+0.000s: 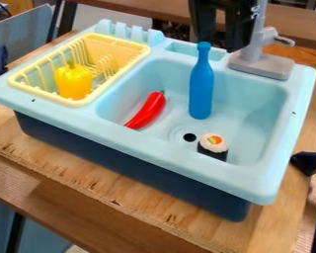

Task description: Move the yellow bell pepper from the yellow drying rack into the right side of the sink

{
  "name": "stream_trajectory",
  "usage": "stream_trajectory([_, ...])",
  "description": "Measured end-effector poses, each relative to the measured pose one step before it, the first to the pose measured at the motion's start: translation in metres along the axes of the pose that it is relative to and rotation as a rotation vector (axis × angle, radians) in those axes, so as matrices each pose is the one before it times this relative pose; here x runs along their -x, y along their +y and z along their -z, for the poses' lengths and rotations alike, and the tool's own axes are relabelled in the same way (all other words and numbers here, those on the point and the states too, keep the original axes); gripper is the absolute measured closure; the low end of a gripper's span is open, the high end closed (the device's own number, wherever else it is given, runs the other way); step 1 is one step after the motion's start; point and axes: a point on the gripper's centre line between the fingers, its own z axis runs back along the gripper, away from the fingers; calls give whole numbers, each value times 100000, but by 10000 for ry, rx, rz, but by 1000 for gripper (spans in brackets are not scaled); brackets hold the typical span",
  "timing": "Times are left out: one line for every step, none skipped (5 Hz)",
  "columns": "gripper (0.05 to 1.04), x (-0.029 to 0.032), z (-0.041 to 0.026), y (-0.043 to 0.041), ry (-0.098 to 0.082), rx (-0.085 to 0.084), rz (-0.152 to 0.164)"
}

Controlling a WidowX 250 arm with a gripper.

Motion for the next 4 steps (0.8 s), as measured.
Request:
stream_trajectory([84,184,1246,61,292,164,-65])
stream_trajectory([85,2108,-574,1112,-313,83,-553])
stream_trajectory([84,2130,-1798,1648,-265,-298,-412])
stream_trajectory([84,2164,-1712,1998,-231,-334,-555])
